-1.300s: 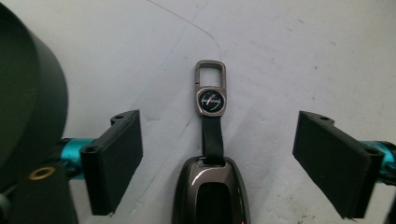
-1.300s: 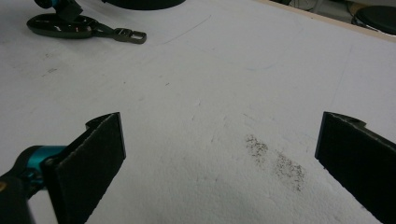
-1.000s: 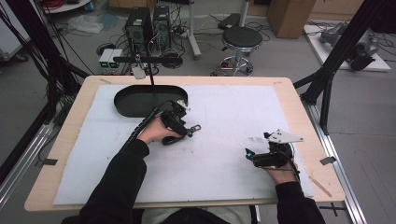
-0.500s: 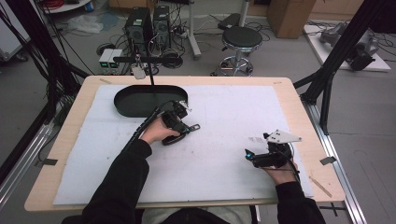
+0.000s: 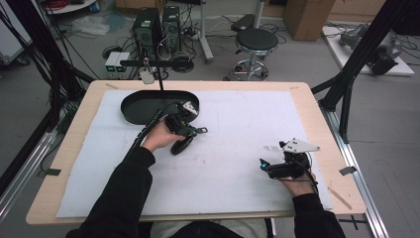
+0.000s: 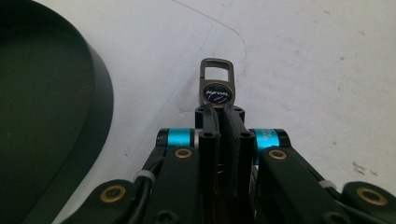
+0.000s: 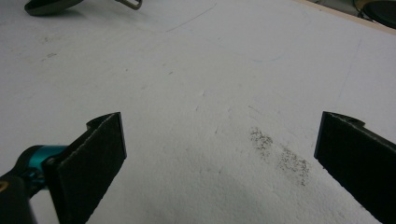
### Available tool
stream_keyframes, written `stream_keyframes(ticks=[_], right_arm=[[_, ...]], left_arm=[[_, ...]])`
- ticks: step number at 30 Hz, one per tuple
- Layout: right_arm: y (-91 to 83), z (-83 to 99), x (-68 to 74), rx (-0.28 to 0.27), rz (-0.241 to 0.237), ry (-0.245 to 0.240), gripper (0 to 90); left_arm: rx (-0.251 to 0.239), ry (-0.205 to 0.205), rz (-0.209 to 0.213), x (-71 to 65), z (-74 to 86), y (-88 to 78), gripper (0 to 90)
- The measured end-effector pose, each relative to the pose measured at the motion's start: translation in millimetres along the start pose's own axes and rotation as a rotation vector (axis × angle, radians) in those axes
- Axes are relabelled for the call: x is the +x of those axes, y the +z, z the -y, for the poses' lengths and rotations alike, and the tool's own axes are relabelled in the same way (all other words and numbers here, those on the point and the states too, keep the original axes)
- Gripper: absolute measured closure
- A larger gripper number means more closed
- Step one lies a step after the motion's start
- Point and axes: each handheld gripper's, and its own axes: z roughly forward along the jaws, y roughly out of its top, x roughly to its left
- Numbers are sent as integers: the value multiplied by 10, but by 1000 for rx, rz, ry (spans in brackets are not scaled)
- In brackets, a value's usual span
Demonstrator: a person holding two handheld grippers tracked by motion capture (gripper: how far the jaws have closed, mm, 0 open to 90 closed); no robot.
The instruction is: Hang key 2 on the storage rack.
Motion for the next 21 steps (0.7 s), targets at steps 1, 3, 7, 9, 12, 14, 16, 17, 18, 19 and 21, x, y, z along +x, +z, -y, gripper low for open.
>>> stream_keyframes(ticks=[1, 3, 7, 9, 12, 14, 16, 17, 18, 19, 21], right_arm=[[0, 0, 0, 0, 0, 0, 13], [-2, -1, 1, 1, 1, 1, 13], [-2, 1, -2, 0, -1, 0, 13], [-3, 0, -4, -2, -1, -1, 13], [-5, 0, -7, -5, 1, -3, 13], [-8, -1, -4, -5, 2, -2, 13], [-18, -6, 2, -11, 7, -2, 13], [-25, -8, 0, -17, 10, -2, 13], [-25, -8, 0, -17, 10, -2, 13], [-25, -8, 1, -17, 10, -1, 13], [-23, -7, -1, -17, 9, -2, 13]], left_arm=[[-5, -9, 1, 9, 0, -28, 845], [-9, -20, 9, 27, 2, -75, 845], [-24, -25, -8, 46, 7, -203, 844], [-37, -26, -12, 50, 4, -258, 844], [-66, -35, -20, 63, -1, -362, 844], [-80, -46, -19, 76, 2, -451, 843], [-97, -55, -27, 95, 13, -536, 843], [-106, -56, -34, 107, 20, -579, 843], [-115, -62, -39, 115, 26, -610, 843], [-128, -70, -51, 131, 35, -664, 843], [-157, -89, -58, 163, 45, -746, 843]])
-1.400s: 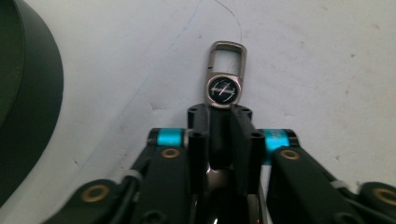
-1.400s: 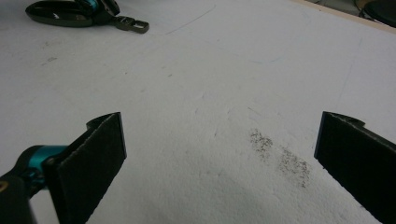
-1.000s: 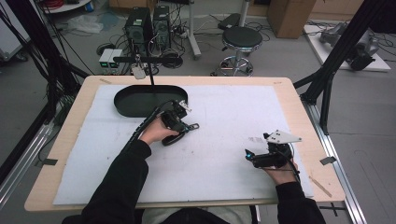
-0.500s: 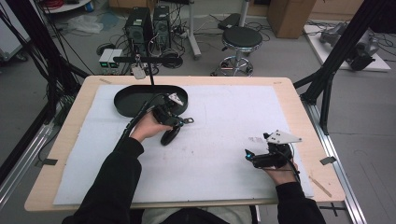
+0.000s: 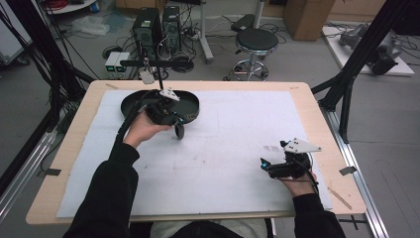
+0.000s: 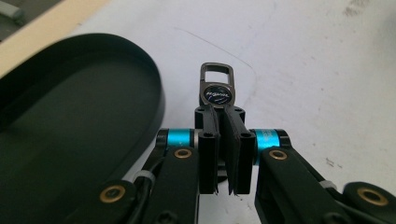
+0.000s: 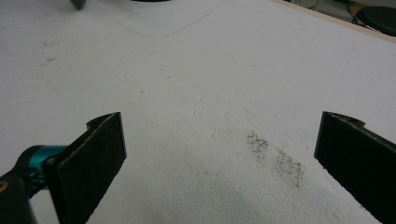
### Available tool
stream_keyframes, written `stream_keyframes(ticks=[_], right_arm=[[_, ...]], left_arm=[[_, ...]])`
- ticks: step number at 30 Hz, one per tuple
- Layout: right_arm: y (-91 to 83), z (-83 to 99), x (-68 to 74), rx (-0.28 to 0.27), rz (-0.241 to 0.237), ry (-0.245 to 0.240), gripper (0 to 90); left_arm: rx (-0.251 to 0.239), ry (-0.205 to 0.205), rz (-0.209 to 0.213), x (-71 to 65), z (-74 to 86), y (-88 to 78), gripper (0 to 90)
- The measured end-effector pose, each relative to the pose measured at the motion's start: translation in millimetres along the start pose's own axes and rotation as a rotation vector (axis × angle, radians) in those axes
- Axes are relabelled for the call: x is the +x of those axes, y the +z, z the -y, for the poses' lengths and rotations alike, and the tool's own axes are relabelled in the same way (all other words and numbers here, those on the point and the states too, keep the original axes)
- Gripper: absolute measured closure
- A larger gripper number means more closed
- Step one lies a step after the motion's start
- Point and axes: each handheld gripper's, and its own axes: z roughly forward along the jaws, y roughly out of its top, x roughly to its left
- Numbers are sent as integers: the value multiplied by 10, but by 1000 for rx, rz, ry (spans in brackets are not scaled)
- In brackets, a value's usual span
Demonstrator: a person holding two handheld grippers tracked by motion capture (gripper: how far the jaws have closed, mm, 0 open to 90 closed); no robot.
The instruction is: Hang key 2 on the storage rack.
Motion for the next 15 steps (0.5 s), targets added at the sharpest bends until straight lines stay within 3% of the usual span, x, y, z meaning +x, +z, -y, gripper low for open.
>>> stream_keyframes(ticks=[5, 15], right_arm=[[-1, -2, 6, 1, 1, -2, 13], [0, -2, 8, 2, 0, -2, 13]], left_arm=[[-49, -9, -39, 51, -19, -160, 843], [-98, -16, -91, 136, -100, -359, 843]])
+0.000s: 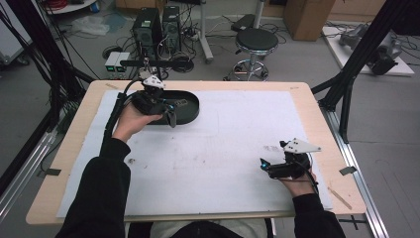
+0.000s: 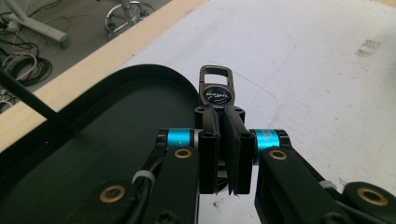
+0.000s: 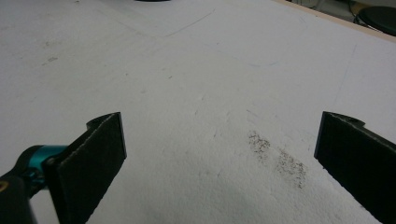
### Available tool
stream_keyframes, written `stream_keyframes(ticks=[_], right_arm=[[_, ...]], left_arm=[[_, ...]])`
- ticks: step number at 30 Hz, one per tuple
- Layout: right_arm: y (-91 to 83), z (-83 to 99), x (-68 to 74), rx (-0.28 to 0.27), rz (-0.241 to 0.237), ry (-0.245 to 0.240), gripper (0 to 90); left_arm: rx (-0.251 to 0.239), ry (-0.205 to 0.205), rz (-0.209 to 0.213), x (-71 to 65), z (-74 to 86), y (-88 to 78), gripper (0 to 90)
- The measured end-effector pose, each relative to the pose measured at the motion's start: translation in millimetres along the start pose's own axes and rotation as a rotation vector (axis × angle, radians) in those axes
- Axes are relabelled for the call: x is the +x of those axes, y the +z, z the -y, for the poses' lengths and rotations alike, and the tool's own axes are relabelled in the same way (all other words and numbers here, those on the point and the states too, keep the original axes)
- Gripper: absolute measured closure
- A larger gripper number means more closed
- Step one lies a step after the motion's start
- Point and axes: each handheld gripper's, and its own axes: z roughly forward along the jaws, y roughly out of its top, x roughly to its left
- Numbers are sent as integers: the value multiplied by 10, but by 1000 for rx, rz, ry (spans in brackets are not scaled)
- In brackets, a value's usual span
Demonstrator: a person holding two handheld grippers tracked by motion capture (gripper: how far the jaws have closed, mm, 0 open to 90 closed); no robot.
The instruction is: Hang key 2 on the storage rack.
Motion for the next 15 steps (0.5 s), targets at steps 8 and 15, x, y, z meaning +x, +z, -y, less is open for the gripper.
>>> stream_keyframes(ticks=[8, 15], right_arm=[[-5, -2, 1, -4, 1, 0, 13], [-11, -3, 5, -6, 6, 2, 13]], left_arm=[[-44, -39, -33, 142, -15, -104, 843], [-96, -93, -89, 307, 10, -197, 843]])
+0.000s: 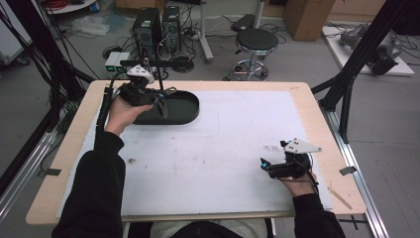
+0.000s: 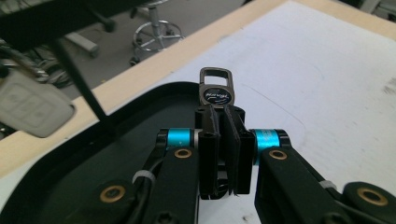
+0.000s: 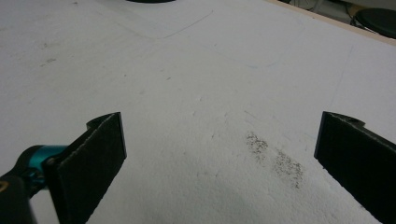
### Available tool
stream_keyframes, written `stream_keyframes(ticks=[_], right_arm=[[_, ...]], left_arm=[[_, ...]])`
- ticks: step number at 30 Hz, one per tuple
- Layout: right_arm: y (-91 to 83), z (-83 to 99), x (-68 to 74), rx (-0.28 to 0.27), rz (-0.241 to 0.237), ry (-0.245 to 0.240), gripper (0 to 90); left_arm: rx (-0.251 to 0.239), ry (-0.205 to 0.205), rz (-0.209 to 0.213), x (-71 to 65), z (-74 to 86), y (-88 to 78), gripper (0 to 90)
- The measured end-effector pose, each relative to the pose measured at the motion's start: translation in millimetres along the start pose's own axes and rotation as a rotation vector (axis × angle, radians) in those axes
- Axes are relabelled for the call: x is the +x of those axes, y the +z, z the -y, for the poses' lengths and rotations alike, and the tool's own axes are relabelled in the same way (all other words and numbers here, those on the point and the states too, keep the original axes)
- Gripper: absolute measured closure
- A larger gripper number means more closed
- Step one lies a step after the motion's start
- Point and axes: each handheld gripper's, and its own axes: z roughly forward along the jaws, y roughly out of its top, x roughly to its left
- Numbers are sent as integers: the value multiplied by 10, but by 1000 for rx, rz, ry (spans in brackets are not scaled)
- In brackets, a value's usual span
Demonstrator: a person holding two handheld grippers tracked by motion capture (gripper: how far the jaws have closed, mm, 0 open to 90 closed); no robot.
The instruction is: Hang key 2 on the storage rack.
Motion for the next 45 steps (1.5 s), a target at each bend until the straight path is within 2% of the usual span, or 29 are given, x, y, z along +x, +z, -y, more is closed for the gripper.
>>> stream_keyframes(ticks=[3, 4, 12, 16, 25, 31, 38, 39, 45], right_arm=[[-5, -1, -1, -3, 0, -4, 13], [-6, -1, -1, -3, 1, -3, 13], [-8, 0, -2, -2, 4, -5, 13], [-10, 2, -6, -7, 6, -6, 13], [-13, 5, -7, -5, 7, -2, 13], [-27, 7, -1, -7, 7, -1, 13], [-29, 14, -7, -4, 7, -1, 13], [-29, 15, -7, -2, 6, -2, 13], [-42, 17, -7, -4, 9, 1, 13]], left_arm=[[-23, -17, -2, 60, -16, -40, 843], [-30, -15, 6, 83, -29, -56, 843], [-41, -1, -25, 150, -181, -88, 843], [-20, 21, -40, 175, -260, -82, 842], [-15, 25, -80, 242, -426, -47, 842], [23, 11, -117, 317, -478, 11, 842], [58, -1, -128, 357, -445, 127, 840], [59, -13, -118, 358, -443, 143, 838], [95, -2, -130, 333, -424, 203, 837]])
